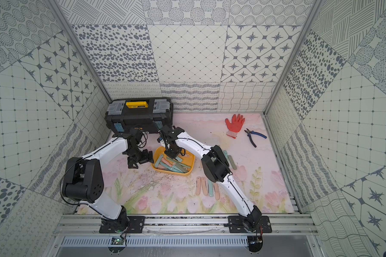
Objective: Take the fruit knife out of the storage box
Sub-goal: Pick up the fruit knife from the storage box.
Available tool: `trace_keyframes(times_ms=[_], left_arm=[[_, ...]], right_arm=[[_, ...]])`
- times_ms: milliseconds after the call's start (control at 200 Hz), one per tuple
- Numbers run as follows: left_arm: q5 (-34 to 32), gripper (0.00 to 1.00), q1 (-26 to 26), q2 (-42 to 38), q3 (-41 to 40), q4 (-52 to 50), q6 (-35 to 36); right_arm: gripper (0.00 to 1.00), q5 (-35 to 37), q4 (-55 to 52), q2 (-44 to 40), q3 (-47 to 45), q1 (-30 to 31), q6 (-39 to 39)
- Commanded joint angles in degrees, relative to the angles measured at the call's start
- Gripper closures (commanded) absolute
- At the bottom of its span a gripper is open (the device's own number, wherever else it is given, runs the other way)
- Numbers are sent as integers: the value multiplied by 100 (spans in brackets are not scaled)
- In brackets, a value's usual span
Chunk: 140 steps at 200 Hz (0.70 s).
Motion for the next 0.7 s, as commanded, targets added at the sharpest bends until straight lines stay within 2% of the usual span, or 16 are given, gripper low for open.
trace_keyframes(times_ms=[0,475,695], left_arm=[[-50,6,-3,-74,77,-210,9],[-57,6,-1,-78,76,-208,9],[-62,6,-1,-79,73,-209,9]], right_arm=[[75,-144,-81,176,180,42,-81],[66,7,-261,413,359,48,-8],[59,126,-134,128,-95,68,18]])
